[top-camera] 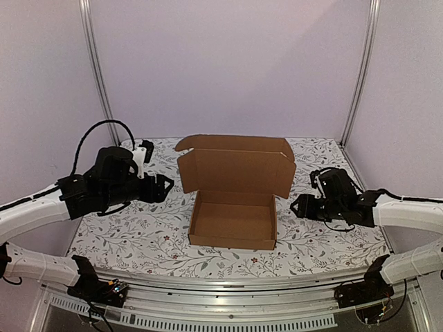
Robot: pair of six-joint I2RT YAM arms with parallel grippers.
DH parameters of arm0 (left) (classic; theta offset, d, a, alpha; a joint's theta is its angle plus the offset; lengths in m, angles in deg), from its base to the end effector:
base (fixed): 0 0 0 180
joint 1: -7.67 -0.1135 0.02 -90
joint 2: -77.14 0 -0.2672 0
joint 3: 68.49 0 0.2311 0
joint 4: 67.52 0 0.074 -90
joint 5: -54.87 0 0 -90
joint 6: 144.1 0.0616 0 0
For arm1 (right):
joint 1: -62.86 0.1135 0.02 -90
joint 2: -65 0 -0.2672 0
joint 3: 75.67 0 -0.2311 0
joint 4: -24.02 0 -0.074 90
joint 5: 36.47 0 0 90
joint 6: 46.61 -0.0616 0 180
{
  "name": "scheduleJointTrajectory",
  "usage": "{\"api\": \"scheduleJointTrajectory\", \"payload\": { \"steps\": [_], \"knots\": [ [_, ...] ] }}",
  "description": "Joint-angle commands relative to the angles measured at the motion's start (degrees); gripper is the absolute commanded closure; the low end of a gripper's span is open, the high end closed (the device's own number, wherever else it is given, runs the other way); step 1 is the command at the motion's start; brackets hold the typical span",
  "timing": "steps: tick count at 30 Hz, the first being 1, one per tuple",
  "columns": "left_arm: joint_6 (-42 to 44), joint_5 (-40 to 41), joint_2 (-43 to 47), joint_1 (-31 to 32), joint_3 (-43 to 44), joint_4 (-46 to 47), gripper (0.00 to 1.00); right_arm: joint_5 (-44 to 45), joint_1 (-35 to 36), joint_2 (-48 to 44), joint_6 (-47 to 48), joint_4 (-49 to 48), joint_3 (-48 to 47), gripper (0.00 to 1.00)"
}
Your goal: Fold the paper box
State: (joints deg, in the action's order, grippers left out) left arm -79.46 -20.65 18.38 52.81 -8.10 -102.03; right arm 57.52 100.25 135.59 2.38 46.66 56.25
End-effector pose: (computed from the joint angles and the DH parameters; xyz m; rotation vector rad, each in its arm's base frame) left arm 0.1694 -0.1484 0.2760 0.2232 2.1468 -0.4530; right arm 0.1935 0.1425 0.1810 0.1118 2.4308 0.5690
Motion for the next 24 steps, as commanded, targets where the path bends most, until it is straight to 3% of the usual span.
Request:
{"api": "scheduleJointTrajectory", "payload": {
  "steps": [1, 10, 24],
  "knots": [
    [3.9, -3.9, -1.8, -2.9, -1.9, 8.3, 0.29, 2.9, 0.0, -8.0, 8.2, 7.5, -2.5, 0.4],
    [11.1, -11.7, -5.4, -7.0, -5.5, 22.2, 0.45, 0.2, 0.0, -13.7, 22.2, 9.1, -8.0, 0.36],
    [17.1, -28.4, -12.9, -15.3, -7.8, 38.3, 0.52, -7.8, 0.0, -16.2, 26.0, 11.3, -10.5, 0.34]
  ]
}}
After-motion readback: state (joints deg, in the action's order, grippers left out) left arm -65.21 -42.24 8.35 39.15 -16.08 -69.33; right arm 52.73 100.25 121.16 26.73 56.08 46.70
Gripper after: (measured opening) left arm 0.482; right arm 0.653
